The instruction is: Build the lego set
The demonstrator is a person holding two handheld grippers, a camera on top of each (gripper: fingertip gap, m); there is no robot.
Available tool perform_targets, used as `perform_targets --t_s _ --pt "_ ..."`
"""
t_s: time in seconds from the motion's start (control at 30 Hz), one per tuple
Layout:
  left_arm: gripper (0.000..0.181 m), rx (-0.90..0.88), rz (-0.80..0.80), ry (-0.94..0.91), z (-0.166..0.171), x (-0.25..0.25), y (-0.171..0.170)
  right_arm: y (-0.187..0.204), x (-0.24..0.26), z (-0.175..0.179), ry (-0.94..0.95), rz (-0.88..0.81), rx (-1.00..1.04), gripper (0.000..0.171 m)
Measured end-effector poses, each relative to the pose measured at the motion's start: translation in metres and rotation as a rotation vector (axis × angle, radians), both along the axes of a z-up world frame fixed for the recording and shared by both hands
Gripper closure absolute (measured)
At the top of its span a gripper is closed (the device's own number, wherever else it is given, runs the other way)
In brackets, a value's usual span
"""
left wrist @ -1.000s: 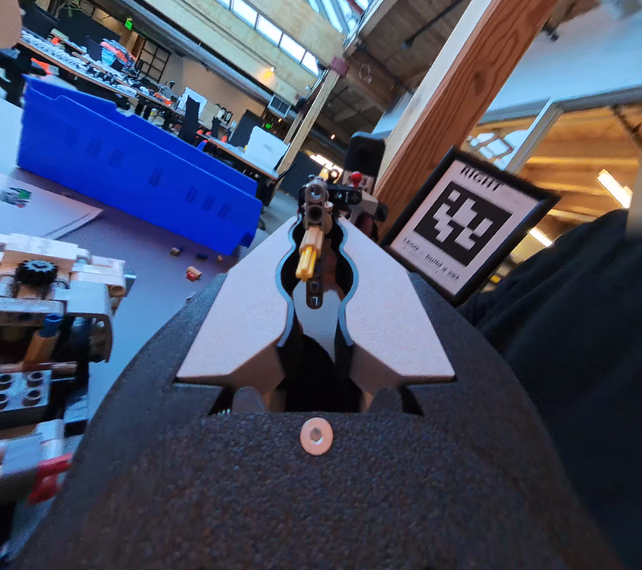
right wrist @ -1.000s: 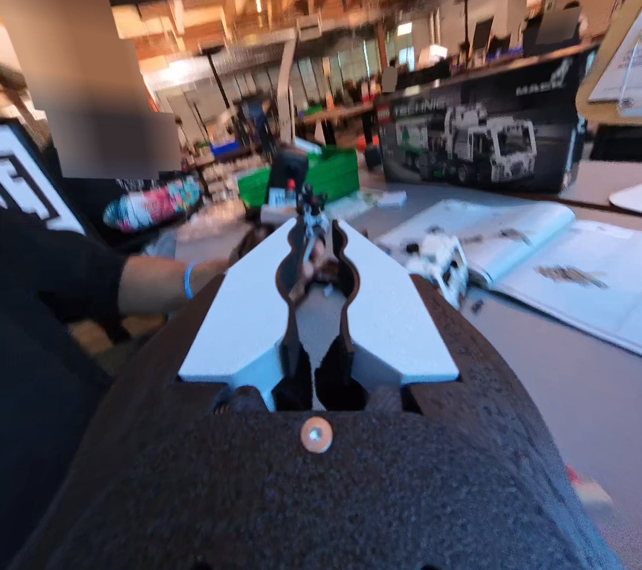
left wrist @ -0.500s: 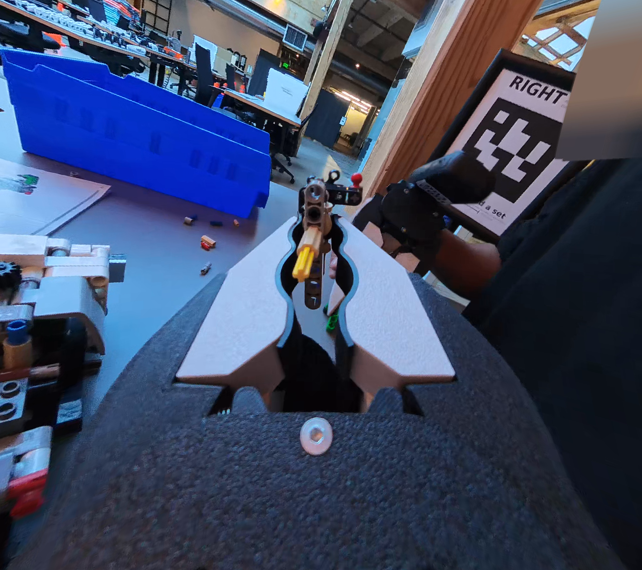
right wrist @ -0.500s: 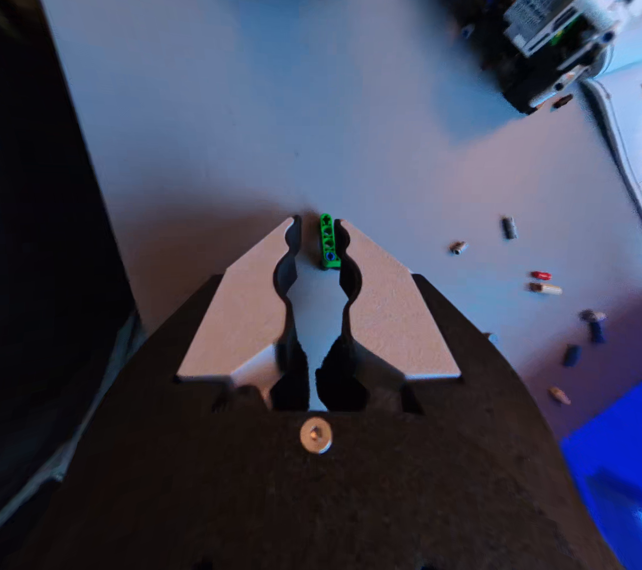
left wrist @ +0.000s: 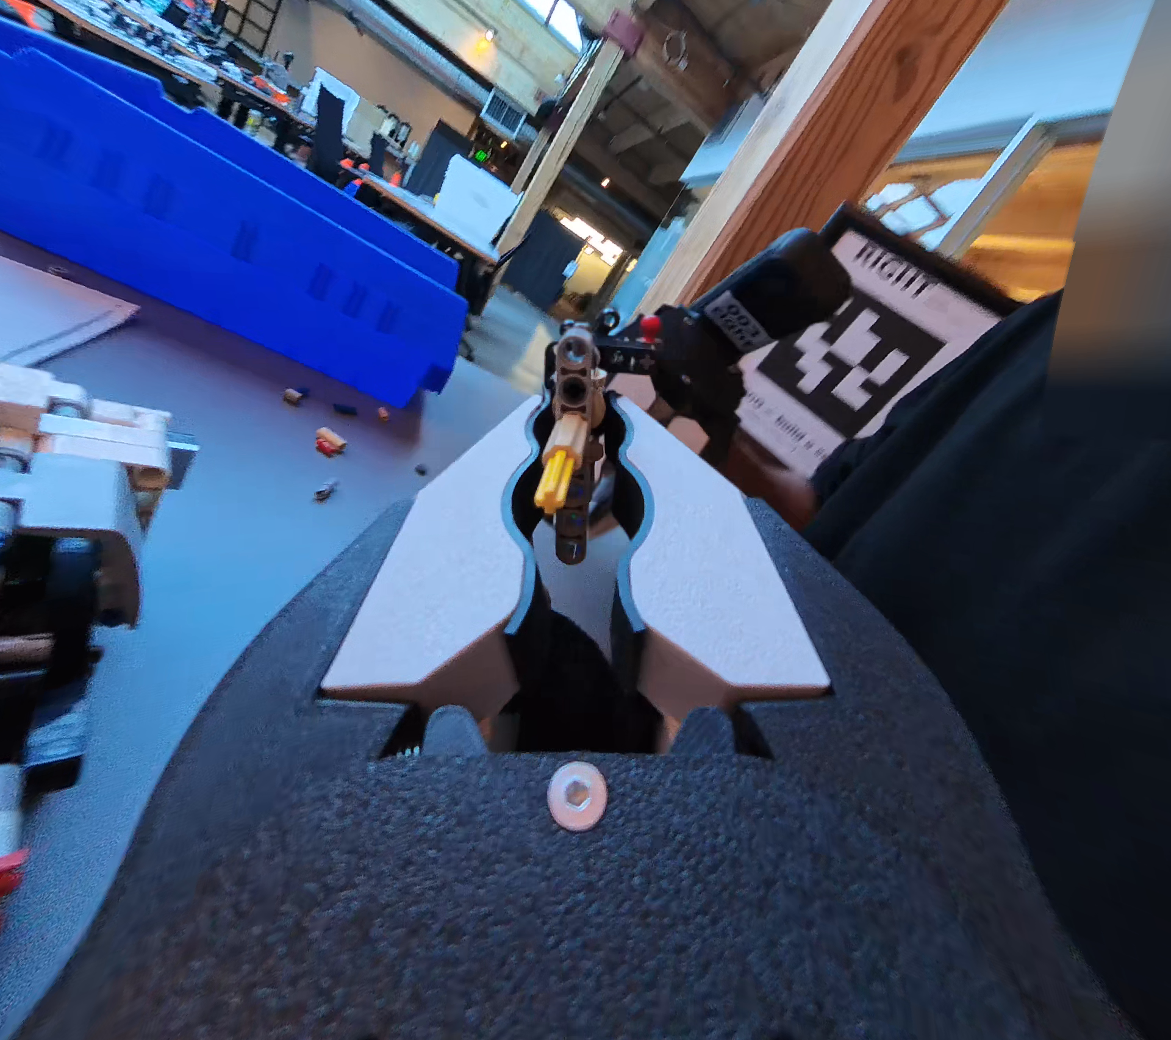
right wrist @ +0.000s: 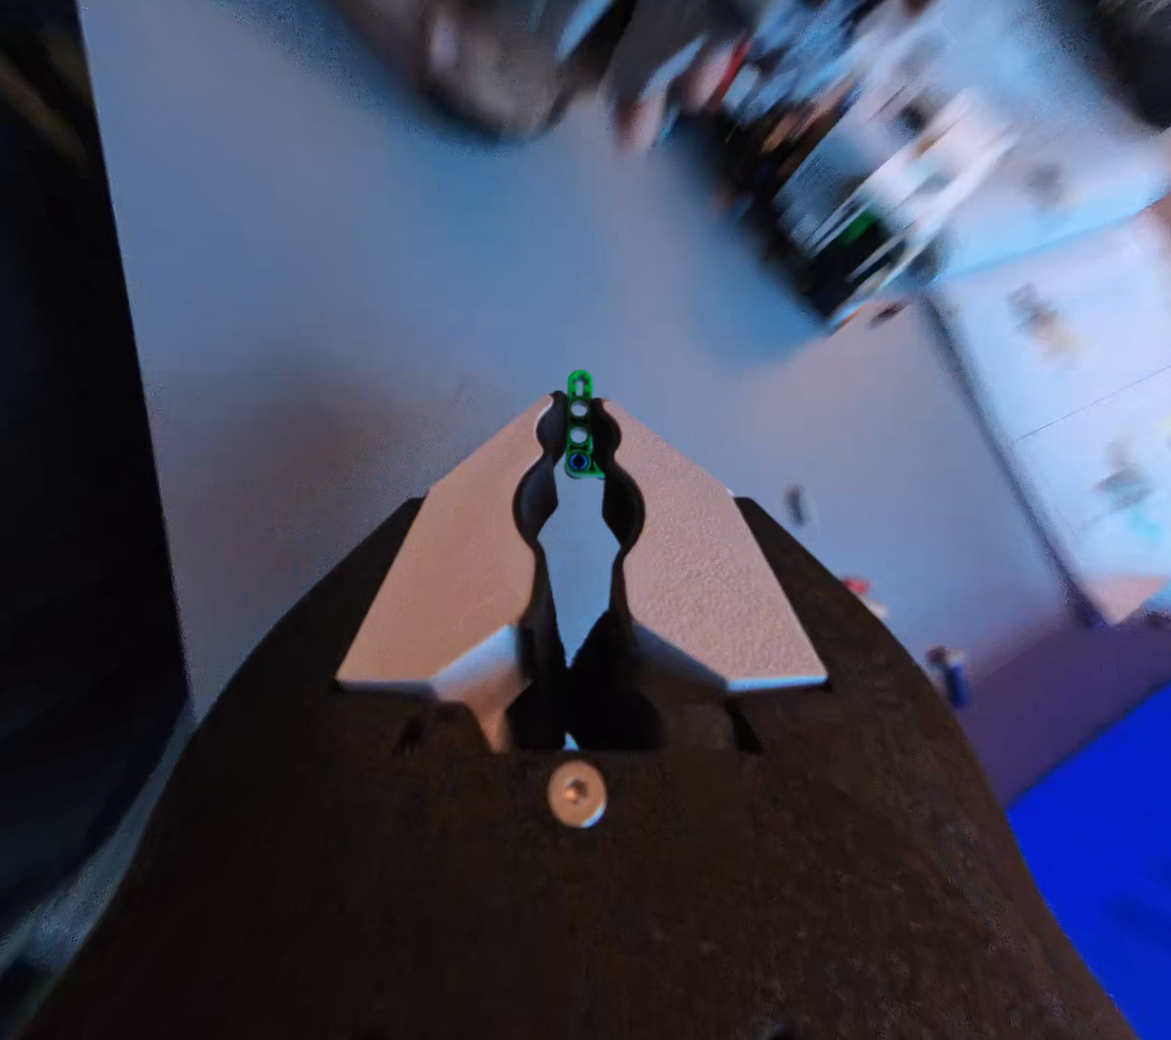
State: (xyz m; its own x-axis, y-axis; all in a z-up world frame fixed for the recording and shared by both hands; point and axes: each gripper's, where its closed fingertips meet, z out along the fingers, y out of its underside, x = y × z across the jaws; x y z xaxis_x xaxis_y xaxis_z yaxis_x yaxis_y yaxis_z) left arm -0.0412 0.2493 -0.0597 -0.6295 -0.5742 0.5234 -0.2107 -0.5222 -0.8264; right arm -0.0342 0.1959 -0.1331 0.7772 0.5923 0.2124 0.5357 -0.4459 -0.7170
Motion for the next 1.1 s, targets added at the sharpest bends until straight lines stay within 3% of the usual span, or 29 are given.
perform_targets --t_s 0.03,0.13,0.23,0.33,0.43,0.5,0.63,0.73,1.1 --pt "0.171 -0.055 -0.016 -0.001 0.003 0.000 0.000 0.007 -0.002 0.026 0.082 0.010 0.155 0.165" --pt "0.170 -0.259 -0.090 -0.019 0.014 -0.004 -0.004 0.015 -0.005 0.101 0.306 0.029 0.631 0.165" --pt "0.171 -0.390 -0.133 -0.048 0.021 -0.007 -0.006 0.028 0.002 0.117 0.349 -0.009 0.815 0.165" --pt "0.171 -0.386 -0.090 -0.077 0.021 -0.007 -0.003 0.039 0.015 0.127 0.557 -0.107 0.837 0.165" --pt "0.169 -0.332 0.025 -0.111 0.022 -0.004 0.011 0.046 0.021 0.124 0.822 -0.160 0.734 0.165" --pt "0.170 -0.279 0.074 -0.138 0.026 -0.004 0.017 0.051 0.013 0.121 0.931 -0.131 0.705 0.165" --pt "0.170 -0.176 0.086 -0.181 0.033 -0.009 0.012 0.057 -0.004 0.117 0.941 -0.090 0.725 0.165" --pt "0.170 -0.168 0.063 -0.183 0.034 -0.013 0.008 0.058 -0.015 0.112 0.749 -0.058 0.718 0.165" --pt "0.170 -0.167 0.054 -0.172 0.031 -0.012 0.009 0.058 -0.015 0.107 0.783 -0.041 0.686 0.165"
